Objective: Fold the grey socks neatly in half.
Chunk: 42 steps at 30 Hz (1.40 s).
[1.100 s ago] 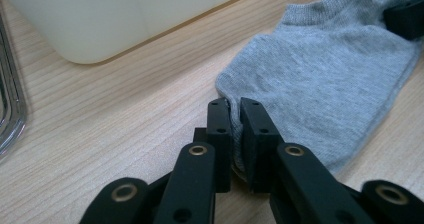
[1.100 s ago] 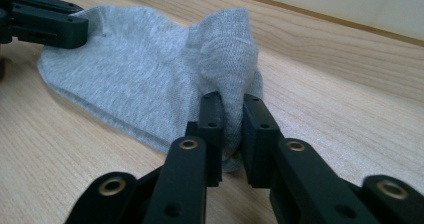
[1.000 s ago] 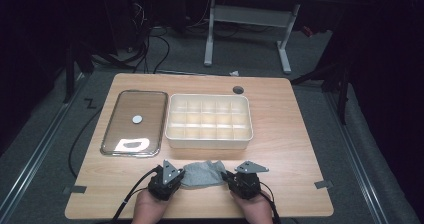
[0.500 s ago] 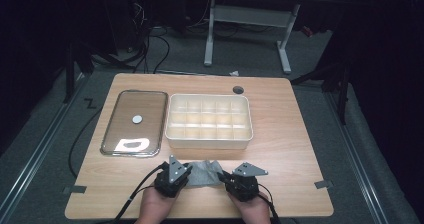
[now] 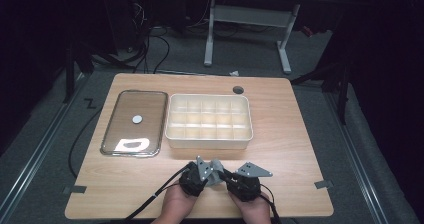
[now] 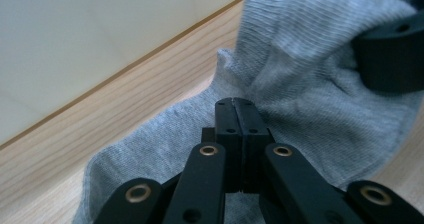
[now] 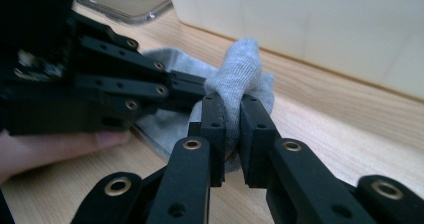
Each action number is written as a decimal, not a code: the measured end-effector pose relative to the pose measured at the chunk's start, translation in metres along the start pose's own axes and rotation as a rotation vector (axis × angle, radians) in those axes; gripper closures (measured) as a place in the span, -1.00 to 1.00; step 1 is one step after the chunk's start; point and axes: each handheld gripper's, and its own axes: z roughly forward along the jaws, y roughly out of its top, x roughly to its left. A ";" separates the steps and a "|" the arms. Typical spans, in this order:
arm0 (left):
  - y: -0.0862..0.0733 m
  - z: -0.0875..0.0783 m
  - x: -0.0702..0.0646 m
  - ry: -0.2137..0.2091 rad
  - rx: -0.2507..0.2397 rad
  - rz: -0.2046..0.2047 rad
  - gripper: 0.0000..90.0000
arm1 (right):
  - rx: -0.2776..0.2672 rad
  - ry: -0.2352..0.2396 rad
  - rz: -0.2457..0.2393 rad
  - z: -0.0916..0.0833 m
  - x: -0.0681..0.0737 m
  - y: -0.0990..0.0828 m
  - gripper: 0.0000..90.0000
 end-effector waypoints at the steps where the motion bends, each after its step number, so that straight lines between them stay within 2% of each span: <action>1: 0.000 0.000 -0.001 0.004 -0.002 0.005 1.00 | -0.006 0.002 -0.002 -0.001 0.001 0.000 0.85; 5: 0.000 0.001 -0.002 0.006 -0.010 0.007 0.95 | -0.004 0.004 -0.010 -0.001 0.001 0.000 0.85; 8: 0.003 -0.002 0.002 -0.027 -0.025 -0.022 0.83 | -0.005 -0.002 -0.015 -0.002 0.001 0.000 0.85; 10: 0.004 -0.008 0.008 -0.041 -0.054 -0.036 0.73 | -0.010 -0.005 -0.015 -0.003 0.001 0.000 0.85; 13: 0.003 -0.023 0.024 -0.071 -0.103 -0.057 0.53 | -0.018 -0.008 -0.013 -0.004 -0.001 0.000 0.85; 15: -0.002 -0.034 0.038 -0.072 -0.121 -0.079 0.41 | -0.012 -0.013 -0.015 -0.003 -0.001 0.000 0.85; 16: -0.002 -0.034 0.038 -0.072 -0.121 -0.079 0.35 | -0.007 -0.017 -0.017 -0.003 -0.001 0.000 0.85; 17: -0.010 -0.041 0.051 -0.066 -0.125 -0.100 0.28 | -0.004 -0.018 -0.020 -0.003 0.000 0.000 0.85; 18: -0.010 -0.041 0.051 -0.066 -0.125 -0.100 0.23 | -0.004 -0.018 -0.020 -0.003 0.000 0.000 0.85; 19: -0.017 -0.047 0.062 -0.076 -0.124 -0.135 0.23 | 0.002 -0.019 -0.023 -0.002 0.000 0.001 0.85; 22: -0.033 -0.056 0.077 -0.093 -0.136 -0.195 0.11 | 0.015 -0.029 -0.033 -0.001 0.001 0.002 0.85; 23: -0.041 -0.056 0.082 -0.120 -0.138 -0.228 0.05 | 0.019 -0.037 -0.033 -0.001 0.002 0.003 0.85; 24: -0.041 -0.056 0.082 -0.120 -0.138 -0.228 0.04 | 0.021 -0.041 -0.031 -0.001 0.003 0.004 0.85; 25: -0.047 -0.054 0.086 -0.159 -0.131 -0.262 0.05 | 0.026 -0.048 -0.038 -0.001 0.004 0.005 0.84; 27: -0.049 -0.049 0.087 -0.170 -0.096 -0.250 0.07 | 0.036 -0.061 -0.042 0.000 0.007 0.006 0.85; 28: -0.049 -0.049 0.087 -0.170 -0.096 -0.250 0.09 | 0.036 -0.061 -0.042 0.000 0.007 0.006 0.85; 29: -0.051 -0.048 0.090 -0.209 -0.095 -0.285 0.12 | 0.043 -0.071 -0.042 0.001 0.008 0.007 0.85; 30: -0.052 -0.048 0.091 -0.228 -0.102 -0.312 0.16 | 0.046 -0.074 -0.042 0.001 0.008 0.007 0.85; 33: -0.053 -0.047 0.093 -0.252 -0.108 -0.332 0.37 | 0.054 -0.085 -0.050 0.001 0.010 0.008 0.84; 34: -0.054 -0.047 0.095 -0.271 -0.108 -0.347 0.37 | 0.057 -0.090 -0.051 0.001 0.011 0.008 0.84; 35: -0.055 -0.046 0.095 -0.284 -0.108 -0.365 0.48 | 0.064 -0.094 -0.050 0.001 0.011 0.009 0.84; 42: -0.055 -0.043 0.094 -0.298 -0.094 -0.366 0.76 | 0.075 -0.109 -0.072 0.000 0.015 0.014 0.84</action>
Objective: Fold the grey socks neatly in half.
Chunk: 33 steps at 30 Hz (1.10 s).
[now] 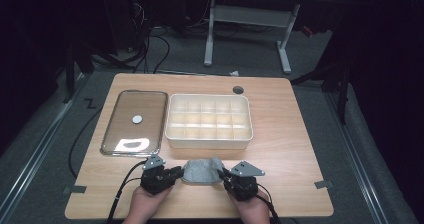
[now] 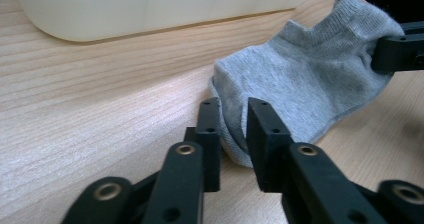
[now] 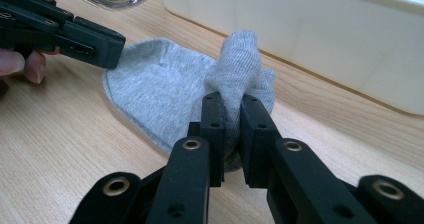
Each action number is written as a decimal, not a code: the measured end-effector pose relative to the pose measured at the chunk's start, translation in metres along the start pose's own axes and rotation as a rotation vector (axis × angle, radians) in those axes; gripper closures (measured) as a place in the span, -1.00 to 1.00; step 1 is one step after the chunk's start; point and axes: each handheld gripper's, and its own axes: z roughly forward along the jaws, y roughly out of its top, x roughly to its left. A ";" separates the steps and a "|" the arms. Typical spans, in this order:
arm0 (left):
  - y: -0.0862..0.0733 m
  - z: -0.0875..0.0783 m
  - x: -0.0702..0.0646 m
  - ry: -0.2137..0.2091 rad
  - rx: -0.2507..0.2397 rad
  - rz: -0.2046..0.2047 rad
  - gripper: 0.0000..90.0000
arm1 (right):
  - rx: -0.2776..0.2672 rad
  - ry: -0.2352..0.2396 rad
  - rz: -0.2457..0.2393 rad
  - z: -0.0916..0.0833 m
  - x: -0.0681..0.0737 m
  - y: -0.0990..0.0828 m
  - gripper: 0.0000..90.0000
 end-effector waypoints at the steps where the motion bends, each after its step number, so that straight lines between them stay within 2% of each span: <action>1: 0.000 0.000 -0.001 0.002 0.004 0.007 0.80 | 0.001 0.000 -0.001 0.000 0.000 0.001 0.84; 3: -0.001 0.001 -0.002 0.004 0.006 0.022 0.88 | 0.008 -0.006 -0.011 0.002 0.003 0.003 0.84; 10: -0.002 0.002 -0.005 -0.003 0.007 0.039 0.91 | 0.015 -0.008 -0.039 0.007 0.012 0.010 0.83; 16: -0.002 0.002 -0.006 -0.005 0.005 0.045 0.91 | 0.026 -0.011 -0.095 0.016 0.026 0.020 0.82; 19: -0.002 0.002 -0.006 -0.012 0.002 0.047 0.91 | 0.046 -0.010 -0.119 0.027 0.035 0.023 0.82; 27: -0.003 0.001 -0.006 -0.022 -0.001 0.050 0.91 | 0.046 0.021 -0.119 0.047 0.044 0.023 0.79; 28: -0.003 0.001 -0.006 -0.023 -0.005 0.045 0.91 | 0.047 0.036 -0.120 0.051 0.048 0.023 0.76; 29: -0.003 0.001 -0.006 -0.023 -0.005 0.045 0.91 | 0.047 0.036 -0.120 0.051 0.048 0.023 0.76; 31: -0.003 0.000 -0.007 -0.027 -0.008 0.035 0.91 | 0.032 0.071 -0.106 0.053 0.049 0.024 0.66; 33: -0.003 0.000 -0.007 -0.026 -0.009 0.035 0.90 | 0.026 0.078 -0.105 0.051 0.049 0.025 0.65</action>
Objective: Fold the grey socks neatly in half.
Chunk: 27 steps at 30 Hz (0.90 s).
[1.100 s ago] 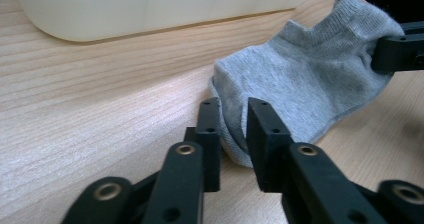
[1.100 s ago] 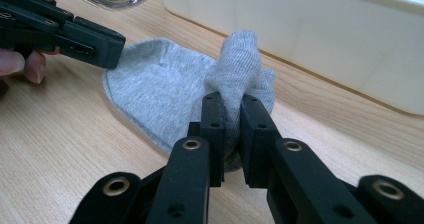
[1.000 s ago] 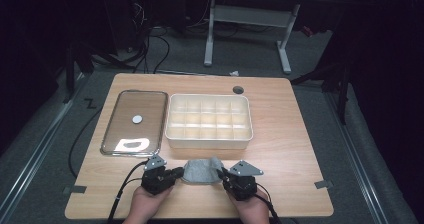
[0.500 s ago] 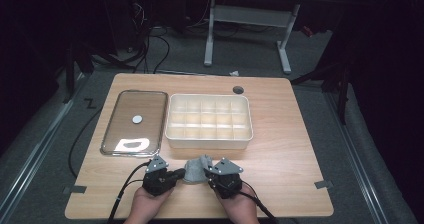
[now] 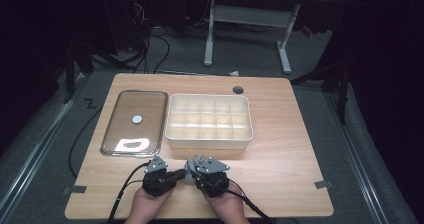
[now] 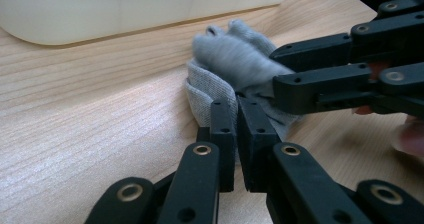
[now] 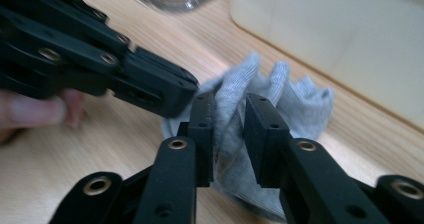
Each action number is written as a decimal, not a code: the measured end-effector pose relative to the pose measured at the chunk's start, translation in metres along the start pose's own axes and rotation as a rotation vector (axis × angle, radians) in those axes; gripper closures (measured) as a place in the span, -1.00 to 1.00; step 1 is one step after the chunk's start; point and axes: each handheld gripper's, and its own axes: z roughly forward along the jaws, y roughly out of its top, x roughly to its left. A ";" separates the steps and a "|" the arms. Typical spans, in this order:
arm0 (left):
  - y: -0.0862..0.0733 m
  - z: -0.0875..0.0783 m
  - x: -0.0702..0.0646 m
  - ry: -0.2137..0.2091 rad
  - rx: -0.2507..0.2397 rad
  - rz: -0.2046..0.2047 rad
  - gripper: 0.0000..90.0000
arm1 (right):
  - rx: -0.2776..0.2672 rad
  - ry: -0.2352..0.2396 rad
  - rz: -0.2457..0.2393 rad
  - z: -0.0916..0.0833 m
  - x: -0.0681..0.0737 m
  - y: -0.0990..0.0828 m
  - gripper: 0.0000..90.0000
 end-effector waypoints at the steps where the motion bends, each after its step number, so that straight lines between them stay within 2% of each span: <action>1: 0.000 0.000 0.000 0.001 0.000 0.001 0.90 | -0.007 0.004 -0.001 -0.002 0.000 0.001 0.62; 2: 0.000 0.000 -0.001 0.002 -0.002 0.001 0.89 | -0.030 0.014 -0.004 -0.011 0.002 0.004 0.60; 7: 0.000 0.000 -0.002 0.004 -0.007 -0.002 0.80 | -0.062 -0.009 0.026 -0.022 -0.003 0.004 0.58; 10: -0.001 -0.001 -0.003 0.001 -0.009 -0.007 0.77 | -0.060 -0.003 0.050 -0.021 -0.004 0.003 0.52; 12: -0.001 -0.001 -0.003 0.001 -0.005 -0.014 0.69 | -0.039 0.013 0.063 -0.014 -0.003 0.001 0.49; 14: -0.001 -0.001 -0.002 0.004 -0.005 -0.018 0.65 | -0.032 0.007 0.056 -0.011 -0.002 0.000 0.49; 15: -0.002 -0.002 -0.001 0.003 -0.005 -0.027 0.64 | -0.026 0.002 0.072 -0.007 -0.002 -0.002 0.52; 25: -0.003 0.000 -0.002 0.013 0.000 -0.020 0.62 | -0.094 -0.018 0.109 -0.015 -0.007 -0.003 0.59; 27: -0.002 0.001 -0.002 0.017 0.001 -0.019 0.63 | -0.084 -0.016 0.114 -0.014 -0.007 -0.003 0.59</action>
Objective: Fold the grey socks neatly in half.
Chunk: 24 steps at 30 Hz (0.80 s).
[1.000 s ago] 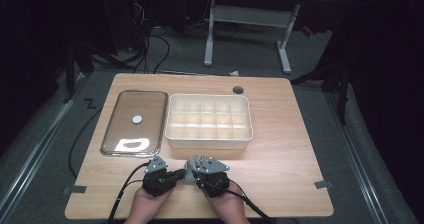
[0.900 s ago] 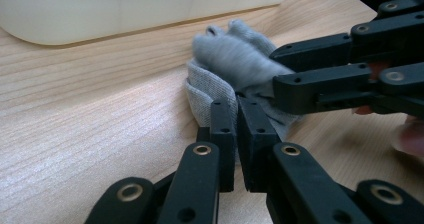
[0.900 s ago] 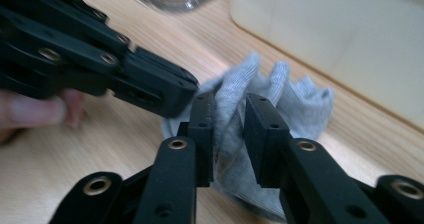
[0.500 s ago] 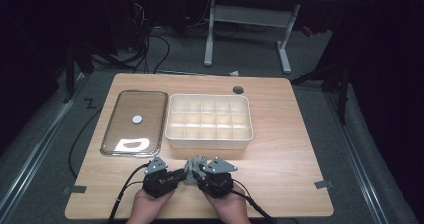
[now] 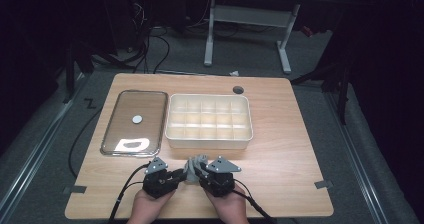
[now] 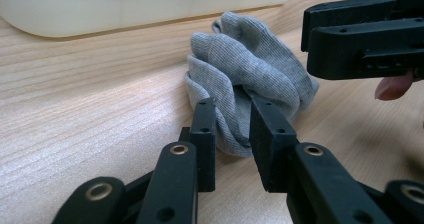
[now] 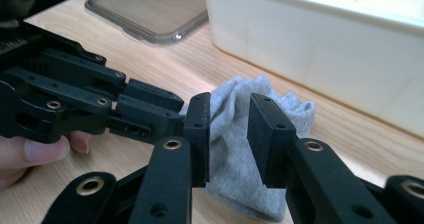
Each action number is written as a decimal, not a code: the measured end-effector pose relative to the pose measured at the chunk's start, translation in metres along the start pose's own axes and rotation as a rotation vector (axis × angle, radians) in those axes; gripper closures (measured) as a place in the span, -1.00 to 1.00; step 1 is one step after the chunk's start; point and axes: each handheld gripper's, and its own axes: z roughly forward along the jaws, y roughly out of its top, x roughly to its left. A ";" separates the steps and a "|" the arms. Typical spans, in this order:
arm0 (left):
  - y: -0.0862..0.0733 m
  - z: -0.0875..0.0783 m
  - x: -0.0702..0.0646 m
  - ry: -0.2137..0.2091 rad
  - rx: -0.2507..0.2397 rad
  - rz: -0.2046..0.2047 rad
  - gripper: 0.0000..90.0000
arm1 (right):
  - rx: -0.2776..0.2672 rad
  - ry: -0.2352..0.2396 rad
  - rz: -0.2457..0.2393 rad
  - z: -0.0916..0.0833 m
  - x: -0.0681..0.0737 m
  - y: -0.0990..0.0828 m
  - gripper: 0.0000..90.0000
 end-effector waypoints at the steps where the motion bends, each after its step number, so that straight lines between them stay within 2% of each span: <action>1: 0.000 0.000 0.000 0.003 0.000 0.002 0.65 | 0.016 0.000 0.001 0.002 0.000 0.000 0.59; 5: -0.001 0.001 -0.002 0.016 0.005 0.015 0.75 | 0.063 0.011 0.003 0.009 -0.001 -0.003 0.53; 6: -0.001 0.001 -0.003 0.021 0.008 0.019 0.81 | 0.086 0.018 0.005 0.014 -0.002 -0.005 0.64; 9: -0.001 0.001 -0.004 0.031 0.010 0.028 0.90 | 0.089 0.029 -0.005 0.015 -0.001 -0.007 0.88; 11: -0.001 0.001 -0.004 0.030 0.012 0.032 0.92 | 0.092 0.032 -0.014 0.016 0.001 -0.007 0.96; 20: -0.001 0.001 -0.004 0.020 0.023 0.033 0.92 | 0.090 0.063 -0.038 0.015 0.009 -0.005 0.97; 21: -0.001 0.002 -0.005 0.010 0.031 0.036 0.92 | 0.094 0.067 -0.052 0.016 0.011 -0.005 0.97; 24: -0.001 0.002 -0.006 0.007 0.038 0.039 0.92 | 0.115 0.069 -0.047 0.021 0.009 -0.007 0.97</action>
